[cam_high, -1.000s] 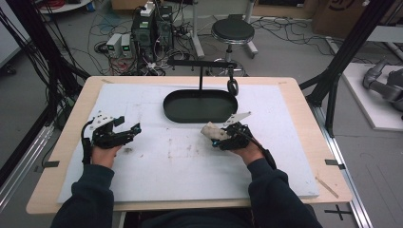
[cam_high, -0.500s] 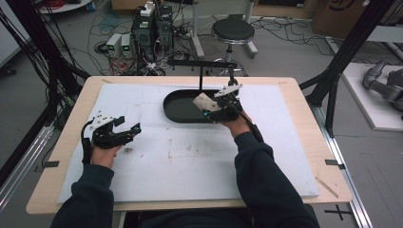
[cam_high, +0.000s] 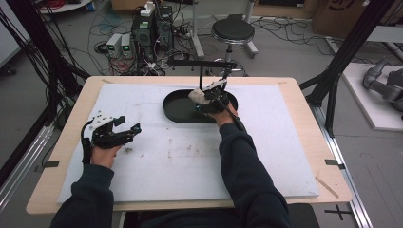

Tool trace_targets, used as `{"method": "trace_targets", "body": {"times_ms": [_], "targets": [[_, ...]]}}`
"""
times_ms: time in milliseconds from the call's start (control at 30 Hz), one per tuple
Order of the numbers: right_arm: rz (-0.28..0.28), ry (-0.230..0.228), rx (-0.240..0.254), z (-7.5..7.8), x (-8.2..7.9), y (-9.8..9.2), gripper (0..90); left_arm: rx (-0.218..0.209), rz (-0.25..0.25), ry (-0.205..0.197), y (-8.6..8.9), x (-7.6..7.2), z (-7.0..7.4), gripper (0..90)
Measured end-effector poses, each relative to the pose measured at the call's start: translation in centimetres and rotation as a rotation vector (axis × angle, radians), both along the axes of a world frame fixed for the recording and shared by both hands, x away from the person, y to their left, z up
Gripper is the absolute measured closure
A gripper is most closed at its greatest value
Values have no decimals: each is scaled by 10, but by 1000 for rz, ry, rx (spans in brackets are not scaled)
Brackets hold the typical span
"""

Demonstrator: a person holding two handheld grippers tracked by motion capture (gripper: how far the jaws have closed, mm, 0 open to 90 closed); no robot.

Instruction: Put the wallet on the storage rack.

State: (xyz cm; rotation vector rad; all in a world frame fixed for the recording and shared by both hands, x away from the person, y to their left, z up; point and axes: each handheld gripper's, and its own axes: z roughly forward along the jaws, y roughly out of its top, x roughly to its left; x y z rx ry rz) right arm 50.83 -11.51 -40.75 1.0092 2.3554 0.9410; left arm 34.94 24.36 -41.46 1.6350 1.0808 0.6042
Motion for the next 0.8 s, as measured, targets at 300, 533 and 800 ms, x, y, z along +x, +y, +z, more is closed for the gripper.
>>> {"method": "trace_targets", "body": {"times_ms": [300, 533, 800], "targets": [[-79, 75, 28, -18, 14, 14, 328, -2, -1, 2, 1, -1, 0, 250], [-29, 32, 68, 13, -1, -1, 281, -5, -6, 0, 0, -1, -1, 250], [41, -2, 130, 53, -51, -58, 204, -3, 3, -5, 2, -2, 0, 250]]}}
